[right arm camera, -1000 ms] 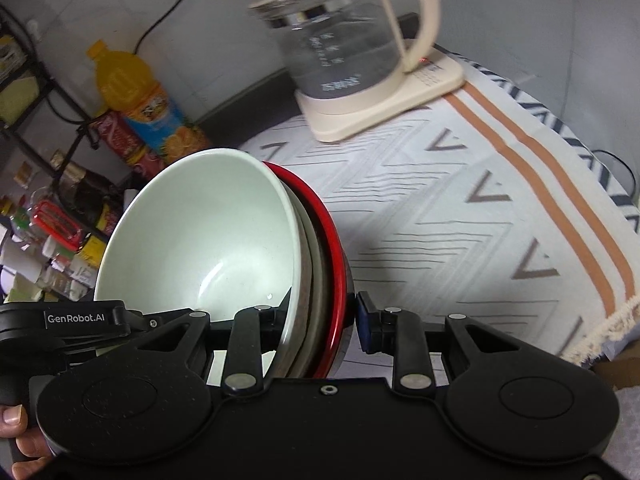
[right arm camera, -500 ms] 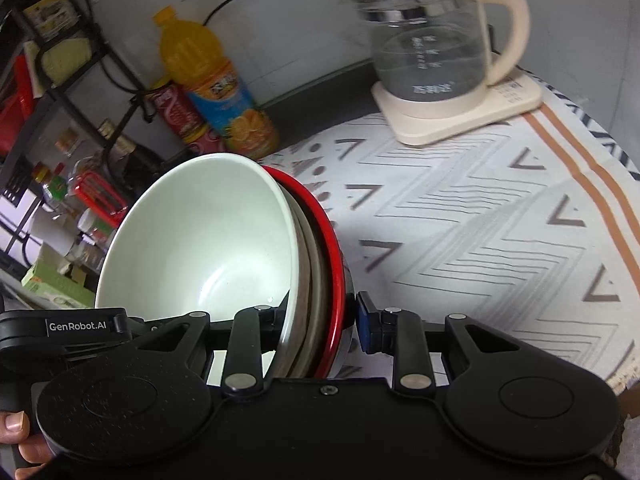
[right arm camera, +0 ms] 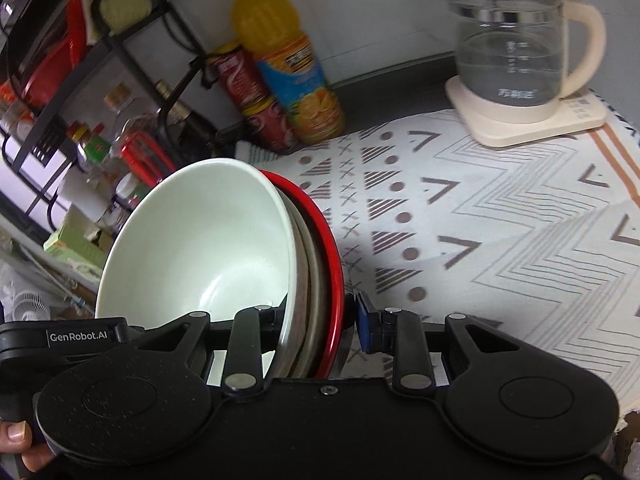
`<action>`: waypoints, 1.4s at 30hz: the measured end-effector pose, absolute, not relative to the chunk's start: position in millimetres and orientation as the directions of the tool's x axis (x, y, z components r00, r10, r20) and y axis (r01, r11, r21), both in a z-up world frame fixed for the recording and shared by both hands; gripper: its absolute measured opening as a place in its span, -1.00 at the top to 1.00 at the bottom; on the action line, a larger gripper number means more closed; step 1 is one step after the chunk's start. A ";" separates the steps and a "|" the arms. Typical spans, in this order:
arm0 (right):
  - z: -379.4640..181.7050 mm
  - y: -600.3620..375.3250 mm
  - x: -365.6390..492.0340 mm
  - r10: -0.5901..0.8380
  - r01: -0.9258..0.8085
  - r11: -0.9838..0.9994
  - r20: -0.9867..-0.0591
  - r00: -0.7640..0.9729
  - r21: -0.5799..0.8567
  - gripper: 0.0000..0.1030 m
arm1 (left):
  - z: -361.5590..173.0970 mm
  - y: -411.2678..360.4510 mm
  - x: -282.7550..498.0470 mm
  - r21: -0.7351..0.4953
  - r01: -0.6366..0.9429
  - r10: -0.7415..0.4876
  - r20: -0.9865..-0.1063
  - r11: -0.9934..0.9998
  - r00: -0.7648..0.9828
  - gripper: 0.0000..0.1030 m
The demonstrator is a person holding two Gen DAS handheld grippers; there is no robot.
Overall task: Organize plates and bowls
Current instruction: 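Lower the nested bowls onto the 'BAKERY' plate and open both grippers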
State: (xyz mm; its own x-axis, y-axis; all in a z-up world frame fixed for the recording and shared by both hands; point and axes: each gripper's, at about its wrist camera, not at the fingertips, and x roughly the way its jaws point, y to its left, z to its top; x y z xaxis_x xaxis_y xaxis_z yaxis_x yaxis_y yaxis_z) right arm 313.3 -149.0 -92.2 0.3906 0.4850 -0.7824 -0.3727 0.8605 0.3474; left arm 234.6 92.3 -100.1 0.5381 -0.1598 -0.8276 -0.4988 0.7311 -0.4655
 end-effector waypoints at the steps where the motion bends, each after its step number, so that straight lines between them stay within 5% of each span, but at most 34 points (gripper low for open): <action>1: -93.0 -145.4 313.0 0.488 -0.379 0.857 -0.783 0.384 0.348 0.45 | -101.4 95.4 231.2 -0.465 -0.508 -0.156 -0.829 0.725 0.537 0.47; 42: -137.9 -101.7 310.8 0.467 -0.398 0.850 -0.843 0.268 0.345 0.38 | -141.3 127.1 222.3 -0.417 -0.607 -0.134 -0.880 0.676 0.455 0.45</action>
